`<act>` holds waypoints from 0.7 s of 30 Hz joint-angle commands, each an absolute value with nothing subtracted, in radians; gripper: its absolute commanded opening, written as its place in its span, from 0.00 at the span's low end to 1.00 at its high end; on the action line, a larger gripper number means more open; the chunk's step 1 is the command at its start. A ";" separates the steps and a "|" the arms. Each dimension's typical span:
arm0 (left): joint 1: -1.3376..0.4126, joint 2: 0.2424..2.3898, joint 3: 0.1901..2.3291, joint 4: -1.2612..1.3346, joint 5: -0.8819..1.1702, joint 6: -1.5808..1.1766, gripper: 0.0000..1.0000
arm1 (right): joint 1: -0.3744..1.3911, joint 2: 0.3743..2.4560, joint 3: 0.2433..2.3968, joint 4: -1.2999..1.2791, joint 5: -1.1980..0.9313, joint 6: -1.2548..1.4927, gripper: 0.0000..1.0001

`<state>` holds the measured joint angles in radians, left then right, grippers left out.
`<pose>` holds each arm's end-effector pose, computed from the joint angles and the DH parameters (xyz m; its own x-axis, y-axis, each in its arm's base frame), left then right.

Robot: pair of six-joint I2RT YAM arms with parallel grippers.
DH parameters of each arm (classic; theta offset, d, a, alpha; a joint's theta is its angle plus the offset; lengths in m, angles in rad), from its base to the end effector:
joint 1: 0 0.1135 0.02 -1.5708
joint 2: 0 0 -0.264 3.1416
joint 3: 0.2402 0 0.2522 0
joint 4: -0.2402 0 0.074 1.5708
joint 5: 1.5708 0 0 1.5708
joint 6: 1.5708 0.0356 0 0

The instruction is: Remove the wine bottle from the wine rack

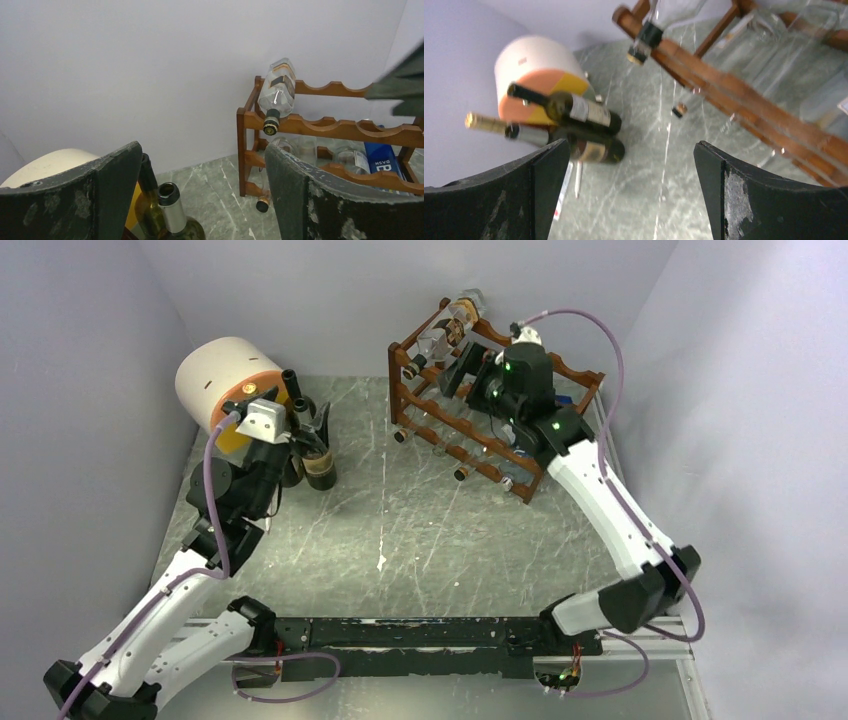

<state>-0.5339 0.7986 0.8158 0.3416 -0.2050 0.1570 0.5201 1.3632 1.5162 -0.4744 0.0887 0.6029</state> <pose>0.1600 -0.0862 0.4051 0.3508 -0.0296 -0.9360 0.2828 0.9562 0.0758 0.2640 0.1475 0.4339 -0.4651 0.3845 -0.7974 -0.1922 0.8354 0.5150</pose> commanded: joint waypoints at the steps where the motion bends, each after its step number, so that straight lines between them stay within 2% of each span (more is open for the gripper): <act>1: -0.534 0.762 0.807 0.381 -0.153 0.171 0.96 | 0.435 1.473 1.613 -0.300 0.102 0.694 1.00; 10: -0.534 0.765 0.801 0.389 -0.139 0.193 0.95 | 0.266 1.724 1.725 -0.147 -0.112 0.883 1.00; 21: -0.519 0.782 0.788 0.409 -0.102 0.201 0.94 | 0.249 1.993 1.932 -0.106 -0.116 0.949 1.00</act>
